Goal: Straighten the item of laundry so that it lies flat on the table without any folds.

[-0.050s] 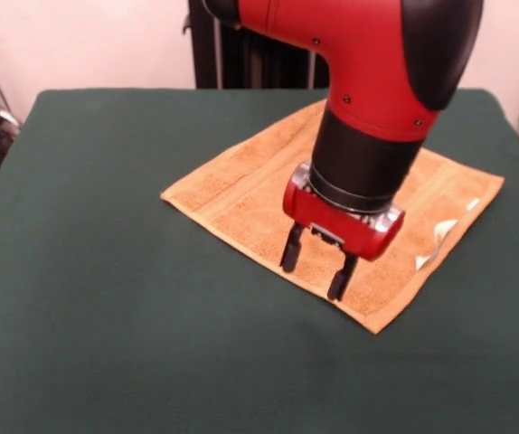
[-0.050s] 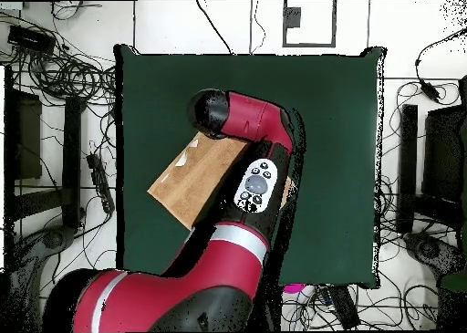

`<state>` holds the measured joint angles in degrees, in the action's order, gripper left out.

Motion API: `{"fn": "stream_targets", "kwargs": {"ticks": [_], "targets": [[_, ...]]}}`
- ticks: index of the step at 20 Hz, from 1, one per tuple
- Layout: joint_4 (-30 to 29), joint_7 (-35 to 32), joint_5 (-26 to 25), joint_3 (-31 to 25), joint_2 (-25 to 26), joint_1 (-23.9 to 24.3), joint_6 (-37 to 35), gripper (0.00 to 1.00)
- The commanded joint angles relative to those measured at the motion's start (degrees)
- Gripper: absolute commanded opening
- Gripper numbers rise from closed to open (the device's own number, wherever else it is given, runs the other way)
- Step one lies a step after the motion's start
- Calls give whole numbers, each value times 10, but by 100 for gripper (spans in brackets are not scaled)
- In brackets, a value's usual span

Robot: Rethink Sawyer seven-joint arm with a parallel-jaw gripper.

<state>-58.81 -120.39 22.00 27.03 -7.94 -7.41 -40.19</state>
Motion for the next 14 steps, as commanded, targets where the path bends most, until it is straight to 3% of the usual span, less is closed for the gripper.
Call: {"fn": "stream_targets", "kwargs": {"ticks": [1,4,8,10,14], "targets": [[57,-36,-32,-19,-19,1,-218,100],[65,-65,-29,-13,-32,-7,-313,100],[86,-77,-36,-8,-30,-9,-369,100],[54,-86,-35,-19,-38,-16,-351,100],[-28,-102,-30,-43,-28,-29,-235,100]]}}
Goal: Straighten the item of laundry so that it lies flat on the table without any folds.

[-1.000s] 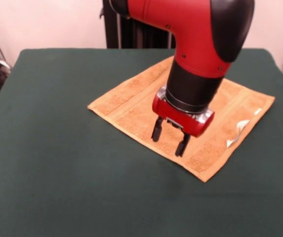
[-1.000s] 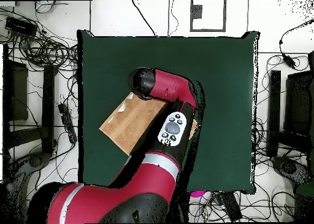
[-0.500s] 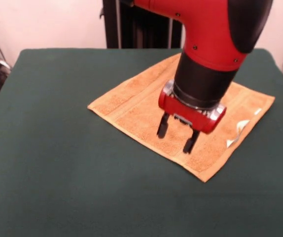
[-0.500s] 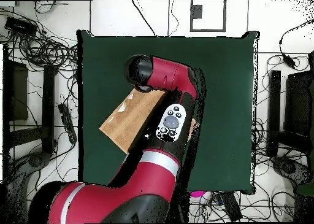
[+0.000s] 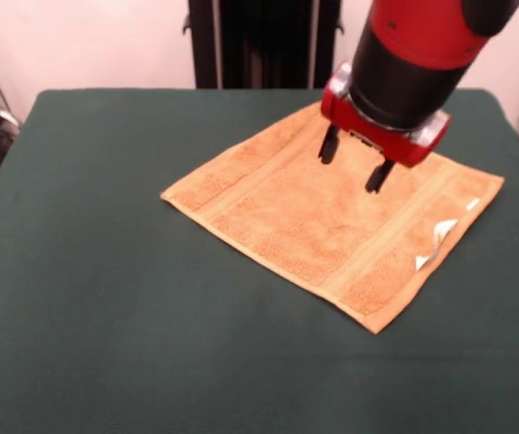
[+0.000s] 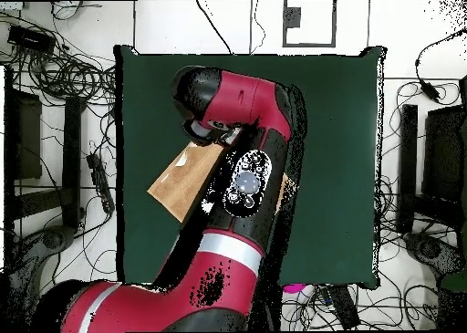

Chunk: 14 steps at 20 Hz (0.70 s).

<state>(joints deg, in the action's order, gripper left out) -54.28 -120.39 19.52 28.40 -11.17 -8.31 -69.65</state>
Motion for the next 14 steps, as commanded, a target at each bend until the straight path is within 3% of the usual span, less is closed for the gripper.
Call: {"fn": "stream_targets", "kwargs": {"ticks": [1,4,8,14], "targets": [[-80,-104,-4,-62,12,-19,89,100],[-89,-112,-4,-74,35,-18,178,100],[-90,-118,-5,-79,58,-19,245,100],[-97,-132,1,-75,83,-23,288,100]]}}
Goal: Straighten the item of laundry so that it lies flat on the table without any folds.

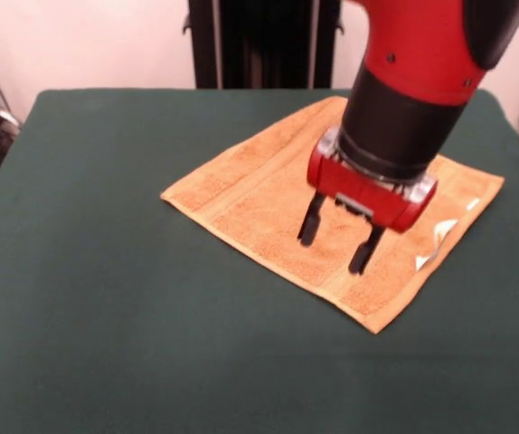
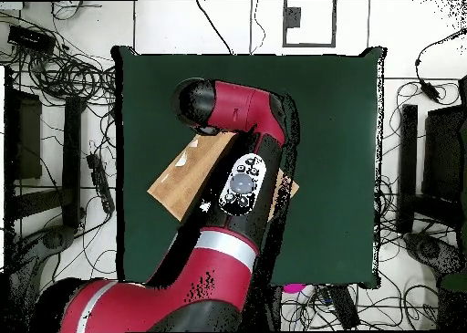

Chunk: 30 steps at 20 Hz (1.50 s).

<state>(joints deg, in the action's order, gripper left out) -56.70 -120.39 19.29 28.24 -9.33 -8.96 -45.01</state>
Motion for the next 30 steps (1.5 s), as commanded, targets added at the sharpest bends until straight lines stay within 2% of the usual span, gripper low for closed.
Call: {"fn": "stream_targets", "kwargs": {"ticks": [1,5,10,17,22,26,30], "targets": [[-73,-134,4,-70,67,-19,42,100],[-70,-130,6,-63,68,-24,30,100],[-70,-123,6,-51,55,-29,-40,100],[-113,-121,1,-30,9,-44,-74,100],[-96,-120,8,-47,36,-33,-10,100],[-37,-110,12,-60,76,-16,25,100],[-62,-120,9,-59,79,-21,27,100]]}}
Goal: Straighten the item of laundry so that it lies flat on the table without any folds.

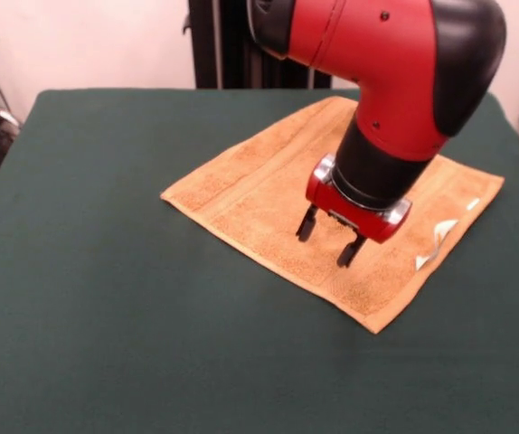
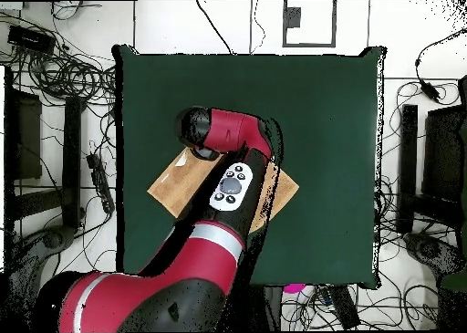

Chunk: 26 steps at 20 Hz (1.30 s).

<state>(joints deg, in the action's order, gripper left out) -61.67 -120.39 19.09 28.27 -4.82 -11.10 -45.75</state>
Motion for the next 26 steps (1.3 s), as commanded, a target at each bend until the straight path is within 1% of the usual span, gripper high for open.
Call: {"fn": "stream_targets", "kwargs": {"ticks": [1,4,6,9,10,12,14,16,18,21,24,26], "targets": [[-29,-131,10,-55,33,-5,45,100],[-73,-154,13,-53,30,-13,84,100],[-82,-157,18,-60,32,-11,106,100],[-76,-150,28,-76,37,-3,134,100],[-70,-141,28,-79,37,1,132,100],[-59,-132,26,-76,36,3,128,100],[-60,-128,27,-78,31,5,134,100],[-60,-122,25,-79,25,9,151,100],[-54,-122,21,-73,22,8,172,100],[-29,-120,15,-54,24,3,160,100],[-3,-122,11,-37,26,-1,166,100],[3,-123,9,-32,22,-6,179,100]]}}
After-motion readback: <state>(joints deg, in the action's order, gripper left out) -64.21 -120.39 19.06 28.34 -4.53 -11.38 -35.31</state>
